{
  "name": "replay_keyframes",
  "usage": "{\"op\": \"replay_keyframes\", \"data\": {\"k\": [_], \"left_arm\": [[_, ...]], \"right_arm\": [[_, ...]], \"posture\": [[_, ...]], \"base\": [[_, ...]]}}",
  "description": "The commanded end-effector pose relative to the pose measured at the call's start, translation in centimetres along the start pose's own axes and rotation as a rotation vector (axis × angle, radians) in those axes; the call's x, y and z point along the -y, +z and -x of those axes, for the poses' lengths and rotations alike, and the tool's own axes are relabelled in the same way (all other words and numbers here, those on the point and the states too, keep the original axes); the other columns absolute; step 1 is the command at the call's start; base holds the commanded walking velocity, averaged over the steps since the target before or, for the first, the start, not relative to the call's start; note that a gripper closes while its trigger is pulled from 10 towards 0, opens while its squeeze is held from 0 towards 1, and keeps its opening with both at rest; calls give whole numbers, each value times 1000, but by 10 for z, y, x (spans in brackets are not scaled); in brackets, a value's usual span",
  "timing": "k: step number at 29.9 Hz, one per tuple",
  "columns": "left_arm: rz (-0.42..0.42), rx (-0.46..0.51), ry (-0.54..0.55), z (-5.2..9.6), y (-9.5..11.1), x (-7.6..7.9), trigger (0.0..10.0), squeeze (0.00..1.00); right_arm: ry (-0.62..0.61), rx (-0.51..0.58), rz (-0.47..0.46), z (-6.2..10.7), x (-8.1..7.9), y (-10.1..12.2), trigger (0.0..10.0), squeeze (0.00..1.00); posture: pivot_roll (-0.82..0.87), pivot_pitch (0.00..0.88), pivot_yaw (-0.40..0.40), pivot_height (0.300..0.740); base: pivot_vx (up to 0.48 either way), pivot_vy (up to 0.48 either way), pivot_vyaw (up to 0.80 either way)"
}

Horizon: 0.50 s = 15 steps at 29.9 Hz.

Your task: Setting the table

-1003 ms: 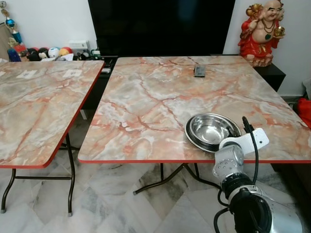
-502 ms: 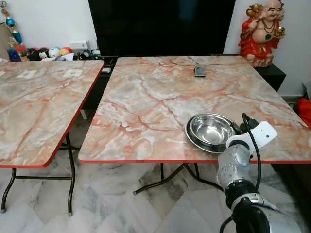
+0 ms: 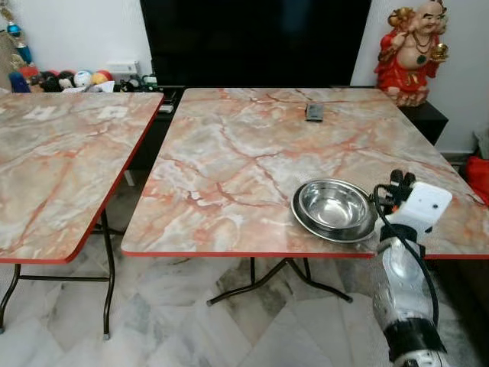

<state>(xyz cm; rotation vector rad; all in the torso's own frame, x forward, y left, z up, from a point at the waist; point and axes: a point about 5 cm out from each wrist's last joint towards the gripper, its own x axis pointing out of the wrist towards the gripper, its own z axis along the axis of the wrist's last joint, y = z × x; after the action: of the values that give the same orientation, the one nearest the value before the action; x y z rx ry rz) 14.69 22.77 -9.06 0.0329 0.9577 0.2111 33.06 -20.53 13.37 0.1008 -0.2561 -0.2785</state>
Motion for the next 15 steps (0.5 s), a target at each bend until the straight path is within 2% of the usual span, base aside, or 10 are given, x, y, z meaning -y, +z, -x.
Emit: {"op": "replay_keyframes", "data": {"k": [1,2,3,5,8,15], "left_arm": [[-15,-9,7,1,-3,-1,10000,0],[-16,-9,6,1,-3,-1,10000,0],[-20,-10,5,1,-3,-2,10000,0],[-21,-10,5,1,-3,-2,10000,0],[-21,-7,8,1,-2,-4,10000,0],[-11,1,10,0,1,-7,10000,0]], "right_arm": [[94,-51,-34,12,-14,-9,10000,0],[114,-64,-45,16,-17,-12,10000,0],[166,-90,-28,31,-20,-17,10000,0],[173,-94,-26,33,-21,-18,10000,0],[259,-139,-37,51,-31,-24,10000,0],[334,-181,-55,60,-54,-30,10000,0]], "posture": [[-5,0,-7,740],[-9,0,-2,740],[-14,0,2,740],[-14,0,2,740],[-15,0,7,740],[-10,0,24,740]], "base": [[0,0,0],[0,0,0],[0,0,0],[0,0,0],[0,0,0],[0,0,0]]}}
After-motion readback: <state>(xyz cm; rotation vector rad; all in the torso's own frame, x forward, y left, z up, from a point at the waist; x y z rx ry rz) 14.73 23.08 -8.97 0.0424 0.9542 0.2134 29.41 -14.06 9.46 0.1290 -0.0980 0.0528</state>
